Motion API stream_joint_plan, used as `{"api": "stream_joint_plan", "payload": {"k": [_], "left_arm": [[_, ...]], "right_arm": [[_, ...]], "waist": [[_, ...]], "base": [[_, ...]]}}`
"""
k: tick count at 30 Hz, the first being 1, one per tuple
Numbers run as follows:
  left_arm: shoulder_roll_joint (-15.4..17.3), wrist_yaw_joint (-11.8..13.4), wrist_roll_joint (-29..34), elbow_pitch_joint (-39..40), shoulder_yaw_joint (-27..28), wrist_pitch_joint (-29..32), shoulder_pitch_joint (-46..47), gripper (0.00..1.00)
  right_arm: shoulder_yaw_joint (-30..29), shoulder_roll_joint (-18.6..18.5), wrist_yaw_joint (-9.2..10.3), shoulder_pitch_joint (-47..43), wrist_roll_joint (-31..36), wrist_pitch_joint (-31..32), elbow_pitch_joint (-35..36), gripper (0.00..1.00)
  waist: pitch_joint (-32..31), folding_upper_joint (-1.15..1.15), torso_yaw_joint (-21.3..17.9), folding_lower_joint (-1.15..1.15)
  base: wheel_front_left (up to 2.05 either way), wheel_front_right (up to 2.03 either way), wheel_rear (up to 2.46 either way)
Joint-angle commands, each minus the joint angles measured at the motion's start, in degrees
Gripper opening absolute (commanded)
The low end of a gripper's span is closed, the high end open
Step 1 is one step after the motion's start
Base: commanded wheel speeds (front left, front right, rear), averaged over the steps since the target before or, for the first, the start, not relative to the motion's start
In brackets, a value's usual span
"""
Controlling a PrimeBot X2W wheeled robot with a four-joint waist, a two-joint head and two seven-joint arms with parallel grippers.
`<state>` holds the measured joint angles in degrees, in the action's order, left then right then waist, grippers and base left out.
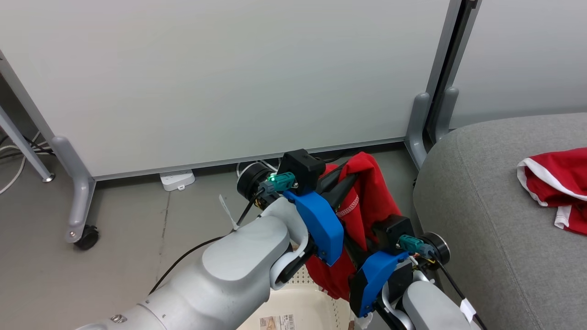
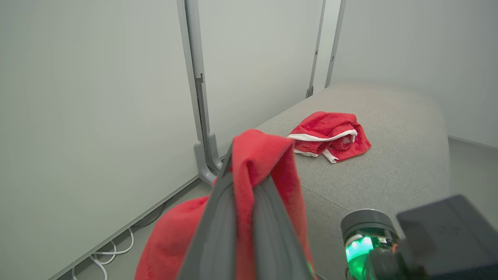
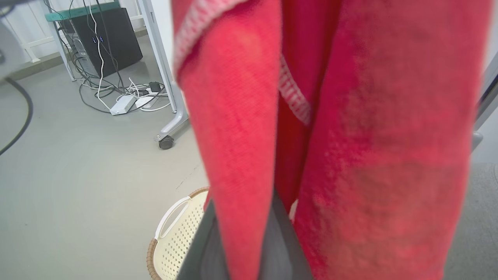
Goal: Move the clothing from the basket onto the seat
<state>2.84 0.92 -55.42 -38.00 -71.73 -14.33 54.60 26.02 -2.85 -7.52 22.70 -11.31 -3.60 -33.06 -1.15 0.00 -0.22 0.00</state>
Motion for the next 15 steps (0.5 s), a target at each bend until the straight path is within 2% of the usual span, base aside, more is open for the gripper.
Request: {"api": "stream_joint_plan", "payload": {"k": [1, 15], "left_arm": [[0.11, 0.25, -0.31, -0.12, -0.06, -0.47, 1.06, 0.0], [0.11, 0.3, -1.17, -0.72, -0.69, -0.83, 1.39, 0.0]], "right_arm": [[0.16, -0.06, 0.06, 1.04, -0.29, -0.57, -0.52, 0.0], [0.91, -0.06, 0.06, 1.59, -0.88, -2.29, -3.14, 0.0]], "waist": [[0.02, 0.0, -0.09, 0.0], [-0.32, 0.0, -0.84, 0.0]], "base": [[0.0, 0.0, 0.0], [0.0, 0.0, 0.0]]}}
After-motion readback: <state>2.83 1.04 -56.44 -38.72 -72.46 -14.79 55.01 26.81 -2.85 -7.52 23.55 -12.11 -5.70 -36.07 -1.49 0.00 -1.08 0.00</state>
